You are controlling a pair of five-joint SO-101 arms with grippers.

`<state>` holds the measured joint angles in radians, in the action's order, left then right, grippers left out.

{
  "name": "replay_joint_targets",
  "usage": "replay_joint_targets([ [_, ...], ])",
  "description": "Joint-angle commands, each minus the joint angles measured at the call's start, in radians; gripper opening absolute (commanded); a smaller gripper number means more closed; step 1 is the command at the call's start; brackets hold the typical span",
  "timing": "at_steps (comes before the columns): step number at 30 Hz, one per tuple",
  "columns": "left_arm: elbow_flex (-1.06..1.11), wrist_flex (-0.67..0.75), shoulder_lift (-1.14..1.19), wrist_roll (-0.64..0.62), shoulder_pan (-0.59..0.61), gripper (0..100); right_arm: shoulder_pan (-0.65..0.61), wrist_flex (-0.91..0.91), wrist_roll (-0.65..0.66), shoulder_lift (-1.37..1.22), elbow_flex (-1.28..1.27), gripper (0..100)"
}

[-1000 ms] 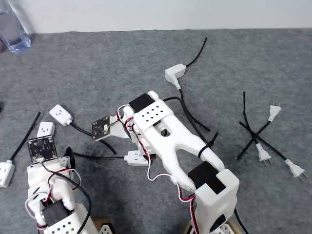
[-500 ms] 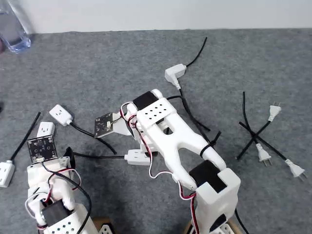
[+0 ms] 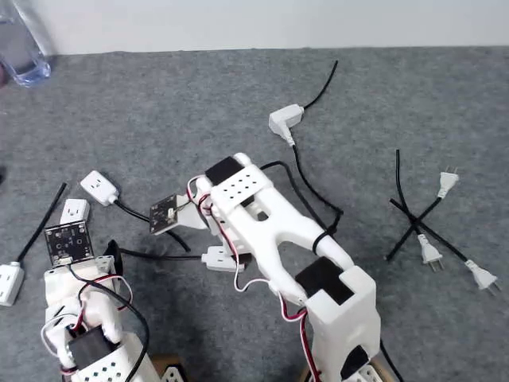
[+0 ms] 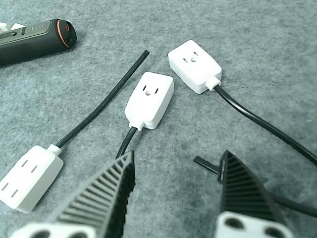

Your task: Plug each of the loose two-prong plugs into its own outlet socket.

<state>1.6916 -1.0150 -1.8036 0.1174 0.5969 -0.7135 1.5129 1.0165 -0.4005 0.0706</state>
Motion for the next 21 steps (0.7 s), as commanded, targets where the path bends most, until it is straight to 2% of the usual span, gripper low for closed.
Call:
replay_joint_targets([
  [1, -0.007, 0.023, -0.009, 0.006, 0.005, 26, -0.054, -0.05, -0.031, -0.038, 0.02, 0.8],
  [8, -0.007, 0.023, -0.009, 0.006, 0.005, 26, -0.076, -0.127, -0.081, -0.186, 0.021, 0.8],
  [21, -0.007, 0.028, -0.009, 0.006, 0.0, 26, -0.09, -0.05, -0.087, -0.189, 0.054, 0.9],
])
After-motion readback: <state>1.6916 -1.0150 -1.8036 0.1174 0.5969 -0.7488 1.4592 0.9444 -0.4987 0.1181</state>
